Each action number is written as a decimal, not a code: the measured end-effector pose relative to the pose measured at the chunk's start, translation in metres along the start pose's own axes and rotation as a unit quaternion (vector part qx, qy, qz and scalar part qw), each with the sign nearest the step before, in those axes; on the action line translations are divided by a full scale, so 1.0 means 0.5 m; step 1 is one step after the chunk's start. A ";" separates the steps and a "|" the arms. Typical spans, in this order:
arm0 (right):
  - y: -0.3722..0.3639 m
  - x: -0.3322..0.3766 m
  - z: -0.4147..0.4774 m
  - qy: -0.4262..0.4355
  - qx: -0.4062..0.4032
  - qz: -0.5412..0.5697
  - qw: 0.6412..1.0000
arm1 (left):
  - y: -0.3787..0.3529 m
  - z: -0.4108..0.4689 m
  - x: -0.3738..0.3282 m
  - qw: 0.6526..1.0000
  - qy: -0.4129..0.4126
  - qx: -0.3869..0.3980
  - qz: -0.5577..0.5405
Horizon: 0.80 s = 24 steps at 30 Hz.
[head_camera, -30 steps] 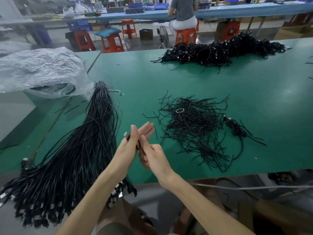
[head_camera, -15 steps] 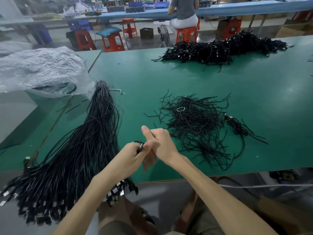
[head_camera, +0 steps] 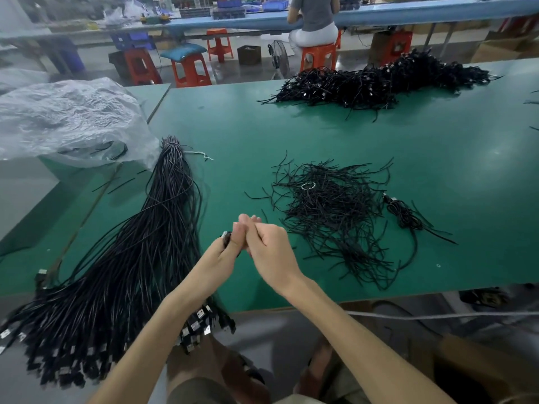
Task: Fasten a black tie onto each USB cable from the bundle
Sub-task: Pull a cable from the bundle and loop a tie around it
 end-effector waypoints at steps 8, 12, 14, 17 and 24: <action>-0.039 -0.047 -0.037 -0.039 0.053 -0.044 0.997 | 0.053 0.032 -0.036 0.853 -0.002 -0.121 -0.508; -0.025 -0.042 -0.031 -0.034 0.077 -0.118 0.989 | 0.055 0.033 -0.026 0.832 0.021 -0.096 -0.545; -0.027 -0.037 -0.027 -0.034 0.099 -0.178 0.978 | 0.054 0.029 -0.013 0.848 0.025 -0.104 -0.519; -0.037 -0.029 -0.031 -0.048 0.132 -0.157 0.977 | 0.053 0.030 0.001 0.865 0.024 -0.121 -0.486; -0.029 -0.018 -0.014 -0.129 0.157 0.176 0.963 | 0.019 0.023 -0.011 0.926 0.030 -0.017 -0.376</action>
Point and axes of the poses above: each hand's wrist, its own z-axis towards the middle knuckle, its own y-axis out of the back of the hand, x = y × z, the point moved 8 cm from there along z, towards the middle knuckle, and after that the axes turned 3 degrees about -y, right-handed, at the moved point
